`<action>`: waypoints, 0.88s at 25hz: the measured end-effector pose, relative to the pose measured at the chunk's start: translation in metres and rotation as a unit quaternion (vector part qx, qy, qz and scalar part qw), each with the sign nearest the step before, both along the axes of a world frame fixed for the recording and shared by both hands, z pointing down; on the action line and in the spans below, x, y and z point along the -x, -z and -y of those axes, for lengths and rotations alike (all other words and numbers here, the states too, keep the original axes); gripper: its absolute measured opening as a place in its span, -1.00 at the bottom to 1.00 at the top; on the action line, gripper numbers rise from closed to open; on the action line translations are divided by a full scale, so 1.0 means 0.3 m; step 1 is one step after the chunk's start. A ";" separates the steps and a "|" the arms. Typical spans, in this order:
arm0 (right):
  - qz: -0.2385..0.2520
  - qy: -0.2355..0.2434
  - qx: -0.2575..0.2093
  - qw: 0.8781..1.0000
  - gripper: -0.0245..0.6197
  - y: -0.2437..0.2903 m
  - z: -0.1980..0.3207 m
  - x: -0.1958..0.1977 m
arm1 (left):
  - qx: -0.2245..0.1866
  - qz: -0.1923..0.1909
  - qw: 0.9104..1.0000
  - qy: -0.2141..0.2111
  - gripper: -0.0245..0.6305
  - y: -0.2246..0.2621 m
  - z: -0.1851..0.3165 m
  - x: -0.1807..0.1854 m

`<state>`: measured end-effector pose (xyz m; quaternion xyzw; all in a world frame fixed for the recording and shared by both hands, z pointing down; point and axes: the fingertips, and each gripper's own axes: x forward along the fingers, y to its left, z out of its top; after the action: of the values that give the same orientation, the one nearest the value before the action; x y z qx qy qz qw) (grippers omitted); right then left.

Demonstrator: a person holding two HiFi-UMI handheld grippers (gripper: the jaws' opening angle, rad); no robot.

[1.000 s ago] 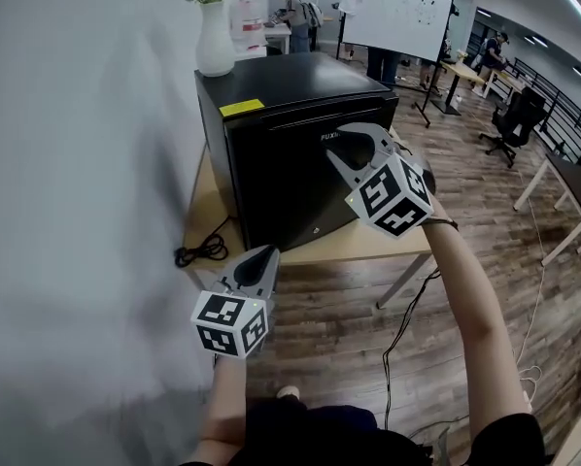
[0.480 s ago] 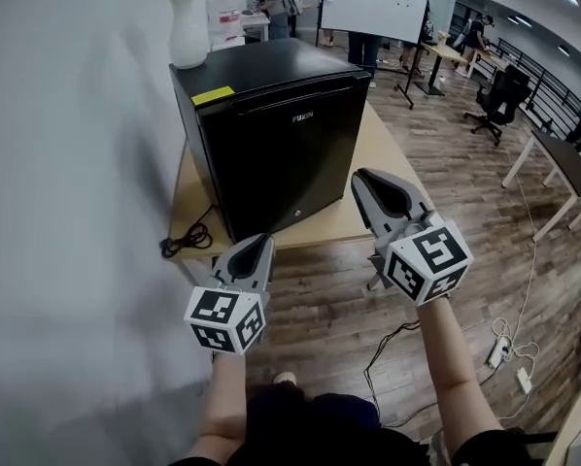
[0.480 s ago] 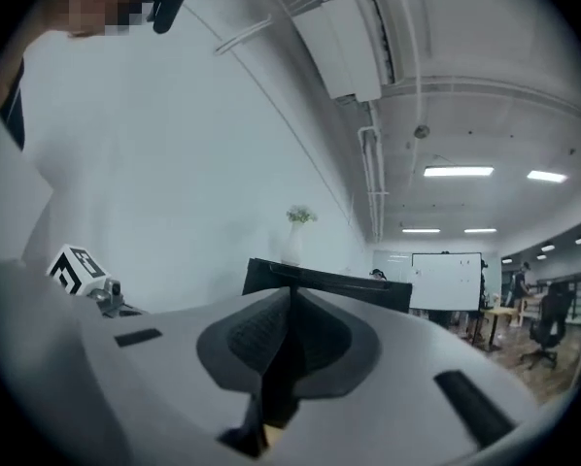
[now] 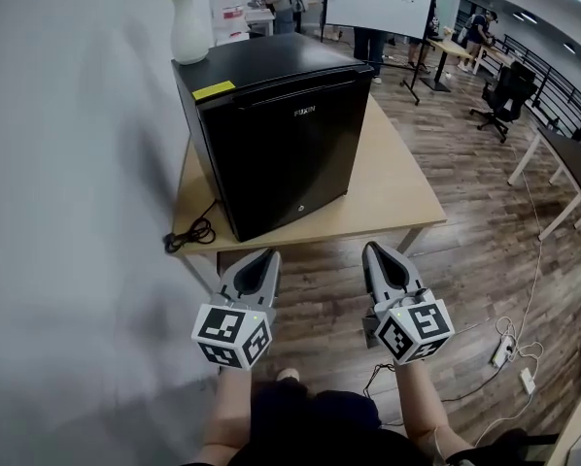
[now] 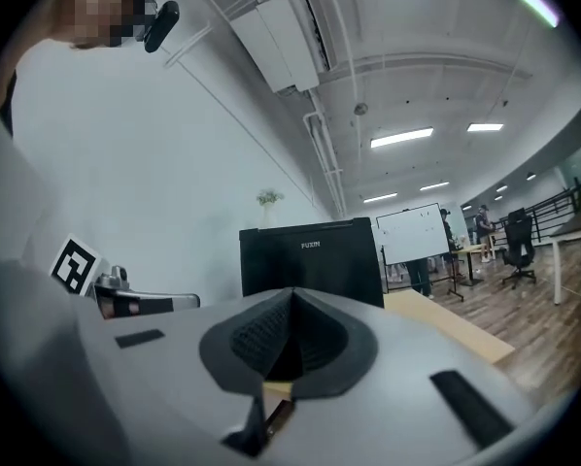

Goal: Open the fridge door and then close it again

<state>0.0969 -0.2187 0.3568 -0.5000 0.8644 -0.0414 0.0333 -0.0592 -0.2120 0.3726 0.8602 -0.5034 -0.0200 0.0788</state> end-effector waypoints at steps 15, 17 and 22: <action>0.003 0.001 0.032 0.999 -0.95 -0.076 0.013 0.045 | 0.016 -0.001 1.000 0.001 -0.90 -0.047 -0.001 0.014; 0.003 0.003 0.033 0.999 -0.95 -0.082 0.019 0.048 | 0.015 0.000 1.000 0.003 -0.90 -0.048 0.004 0.020; 0.002 0.013 0.035 0.999 -0.96 -0.095 0.038 0.065 | 0.016 -0.002 1.000 0.012 -0.90 -0.055 0.018 0.042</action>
<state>0.0774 -0.2301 0.3855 -0.4898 0.8686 -0.0731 0.0169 -0.0718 -0.2173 0.3890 0.8527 -0.5137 -0.0148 0.0939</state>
